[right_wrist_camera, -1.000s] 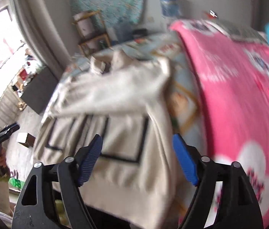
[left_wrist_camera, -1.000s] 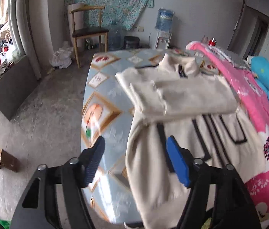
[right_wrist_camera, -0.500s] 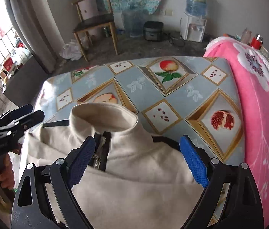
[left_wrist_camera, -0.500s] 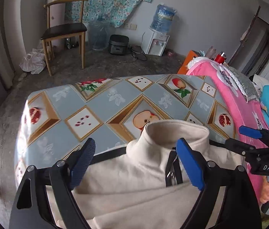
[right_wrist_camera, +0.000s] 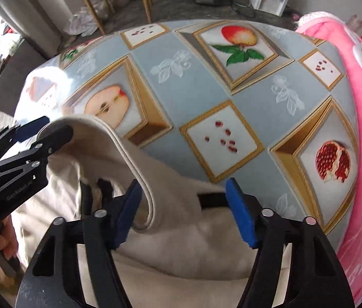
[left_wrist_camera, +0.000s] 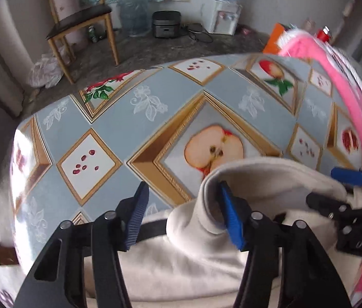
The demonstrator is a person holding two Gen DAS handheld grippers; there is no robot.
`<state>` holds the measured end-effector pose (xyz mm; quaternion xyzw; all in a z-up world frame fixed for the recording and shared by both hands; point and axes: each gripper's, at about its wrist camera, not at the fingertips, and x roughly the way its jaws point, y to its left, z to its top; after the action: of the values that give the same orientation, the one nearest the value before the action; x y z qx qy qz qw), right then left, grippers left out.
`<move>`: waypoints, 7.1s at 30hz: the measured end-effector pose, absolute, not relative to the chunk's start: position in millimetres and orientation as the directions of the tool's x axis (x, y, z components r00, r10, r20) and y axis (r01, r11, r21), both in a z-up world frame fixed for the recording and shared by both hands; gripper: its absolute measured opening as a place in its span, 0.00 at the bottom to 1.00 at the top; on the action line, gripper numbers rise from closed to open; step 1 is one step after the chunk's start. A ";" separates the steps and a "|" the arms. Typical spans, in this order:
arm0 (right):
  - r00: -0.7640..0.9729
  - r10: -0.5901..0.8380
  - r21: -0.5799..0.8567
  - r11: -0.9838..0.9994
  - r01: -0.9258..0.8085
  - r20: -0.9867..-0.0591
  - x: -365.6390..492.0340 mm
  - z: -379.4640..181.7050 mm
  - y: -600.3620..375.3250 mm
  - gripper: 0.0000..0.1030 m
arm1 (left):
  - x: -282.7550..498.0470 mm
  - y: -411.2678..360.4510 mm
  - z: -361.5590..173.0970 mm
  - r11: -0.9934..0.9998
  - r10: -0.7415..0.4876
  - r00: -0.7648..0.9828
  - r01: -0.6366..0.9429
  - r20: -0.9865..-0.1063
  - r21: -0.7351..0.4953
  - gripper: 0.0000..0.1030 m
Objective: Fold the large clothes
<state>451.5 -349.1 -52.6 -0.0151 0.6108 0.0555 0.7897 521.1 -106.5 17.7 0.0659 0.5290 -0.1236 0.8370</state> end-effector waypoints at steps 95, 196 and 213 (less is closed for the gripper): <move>0.181 0.303 0.247 0.928 -0.277 -0.936 352.2 -55.1 -329.8 0.13 | 428.9 -89.2 -5.2 0.828 -0.301 0.385 0.559 -0.872 -0.039 0.25; 0.646 0.154 0.136 0.988 -0.077 -0.748 126.7 35.2 -340.2 0.91 | 213.0 -10.6 80.6 0.871 -0.320 0.530 0.490 -0.785 -0.025 0.80; 0.562 -0.106 -0.072 0.994 0.081 -0.821 9.4 -50.9 -294.3 0.93 | 51.8 56.4 -2.4 0.965 -0.188 0.568 0.261 -0.802 -0.042 0.83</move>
<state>9.4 -294.3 -50.9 -0.0130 0.4652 -0.0529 0.8835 51.8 56.4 -2.4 0.0405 0.4474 -0.1269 0.8844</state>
